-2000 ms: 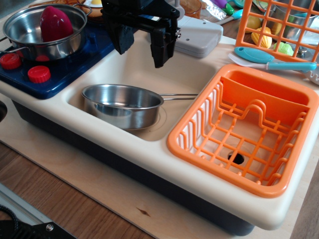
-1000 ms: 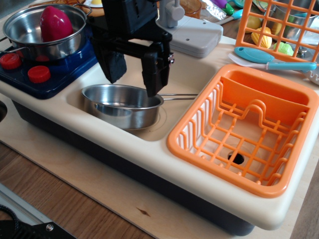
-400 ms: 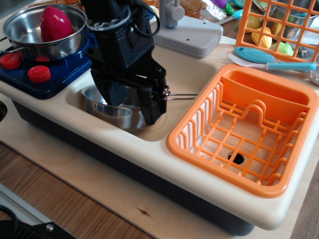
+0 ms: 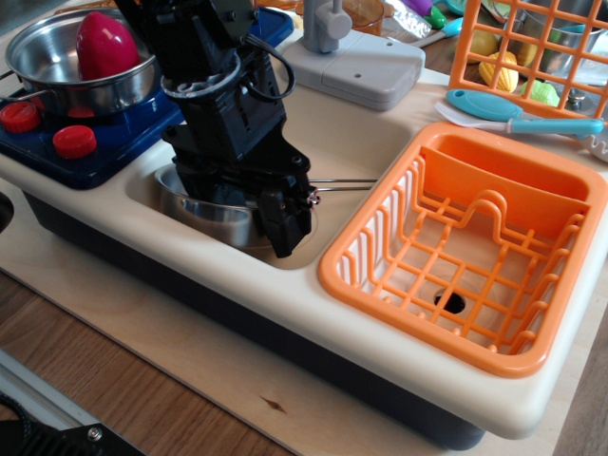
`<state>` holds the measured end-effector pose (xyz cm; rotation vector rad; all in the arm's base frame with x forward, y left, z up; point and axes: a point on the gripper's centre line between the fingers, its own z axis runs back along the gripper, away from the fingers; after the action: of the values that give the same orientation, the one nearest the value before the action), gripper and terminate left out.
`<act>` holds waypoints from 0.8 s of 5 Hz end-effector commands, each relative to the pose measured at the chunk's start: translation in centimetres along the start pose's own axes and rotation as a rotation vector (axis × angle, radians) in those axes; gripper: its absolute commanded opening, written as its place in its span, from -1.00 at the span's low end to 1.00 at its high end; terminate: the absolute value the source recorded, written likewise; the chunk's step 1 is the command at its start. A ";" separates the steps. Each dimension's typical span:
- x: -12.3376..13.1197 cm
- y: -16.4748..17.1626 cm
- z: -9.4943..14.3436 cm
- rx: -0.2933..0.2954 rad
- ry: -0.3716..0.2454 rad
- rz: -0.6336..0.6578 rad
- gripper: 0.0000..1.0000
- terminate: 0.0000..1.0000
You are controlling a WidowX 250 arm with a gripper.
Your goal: Put pan from sink into drying rack
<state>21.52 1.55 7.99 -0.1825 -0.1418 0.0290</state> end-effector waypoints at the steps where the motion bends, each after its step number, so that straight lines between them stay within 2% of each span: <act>1: 0.3 -0.3 0.7 0.031 0.013 0.004 -1.00 -1.00; 2: 0.9 -1.0 3.0 0.094 0.055 0.014 -1.00 -1.00; 3: 2.0 -3.0 6.5 0.199 0.106 0.021 -1.00 -1.00; 4: 2.3 -4.5 8.6 0.261 0.135 0.055 -1.00 -1.00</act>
<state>21.99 -1.58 17.23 0.0883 0.0645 0.1135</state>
